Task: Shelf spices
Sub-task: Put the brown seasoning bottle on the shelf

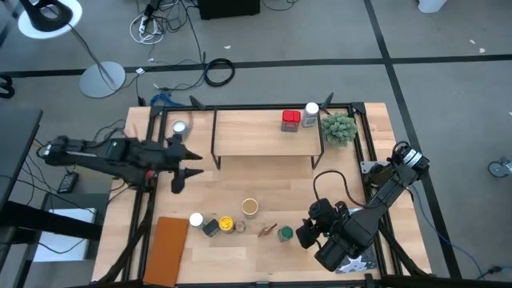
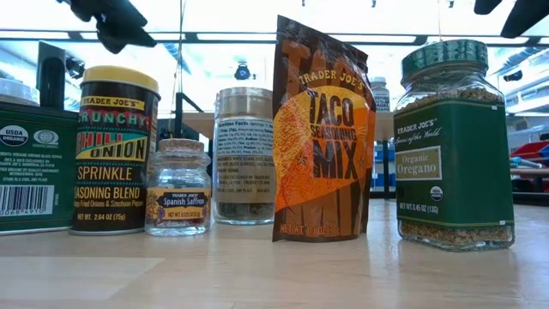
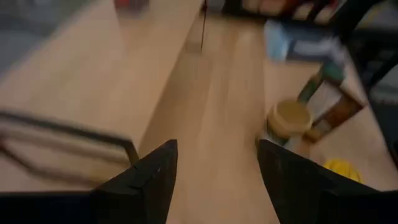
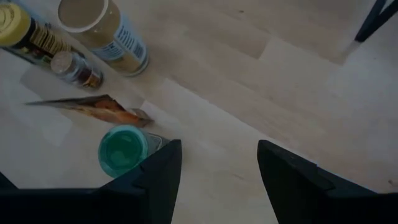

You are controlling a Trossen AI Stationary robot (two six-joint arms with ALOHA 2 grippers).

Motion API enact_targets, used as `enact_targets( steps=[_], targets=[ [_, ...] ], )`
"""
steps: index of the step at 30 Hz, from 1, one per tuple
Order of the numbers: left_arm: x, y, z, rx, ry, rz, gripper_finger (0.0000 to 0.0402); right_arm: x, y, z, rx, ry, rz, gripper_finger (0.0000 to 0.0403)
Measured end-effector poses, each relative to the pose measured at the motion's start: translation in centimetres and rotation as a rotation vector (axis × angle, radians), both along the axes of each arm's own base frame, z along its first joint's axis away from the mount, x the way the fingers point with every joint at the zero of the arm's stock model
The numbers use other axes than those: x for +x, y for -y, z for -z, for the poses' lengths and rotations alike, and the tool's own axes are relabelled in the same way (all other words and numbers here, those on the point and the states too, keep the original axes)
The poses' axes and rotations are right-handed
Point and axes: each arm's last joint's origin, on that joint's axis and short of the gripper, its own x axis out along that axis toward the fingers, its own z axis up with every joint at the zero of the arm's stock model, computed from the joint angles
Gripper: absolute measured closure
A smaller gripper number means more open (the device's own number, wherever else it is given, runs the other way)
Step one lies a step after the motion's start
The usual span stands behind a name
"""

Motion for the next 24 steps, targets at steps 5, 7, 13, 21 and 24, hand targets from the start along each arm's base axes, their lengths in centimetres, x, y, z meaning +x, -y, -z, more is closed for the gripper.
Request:
enact_targets(
  steps=[5,7,13,21,24],
  targets=[
    [1.6,1.1,-1.6,-0.128,-0.188,-0.136,0.0175,0.0,0.0,0.0,-0.022,-0.020,-0.045,0.0193],
    [2.2,1.7,-1.7,-0.170,-0.242,-0.173,0.0175,0.0,0.0,0.0,-0.033,-0.029,-0.068,0.0193],
    [4.9,3.5,-0.8,-0.178,-0.339,-0.209,0.0175,-0.2,0.1,0.6,-0.091,-0.086,-0.155,0.0193],
    [9.2,4.9,2.1,-0.068,-0.426,-0.088,0.0175,-0.6,0.2,2.2,-0.073,-0.142,-0.162,0.0193],
    [10.5,5.2,2.8,-0.052,-0.424,0.008,0.0175,-0.6,-0.2,2.8,-0.047,-0.118,-0.171,0.0193]
  ],
)
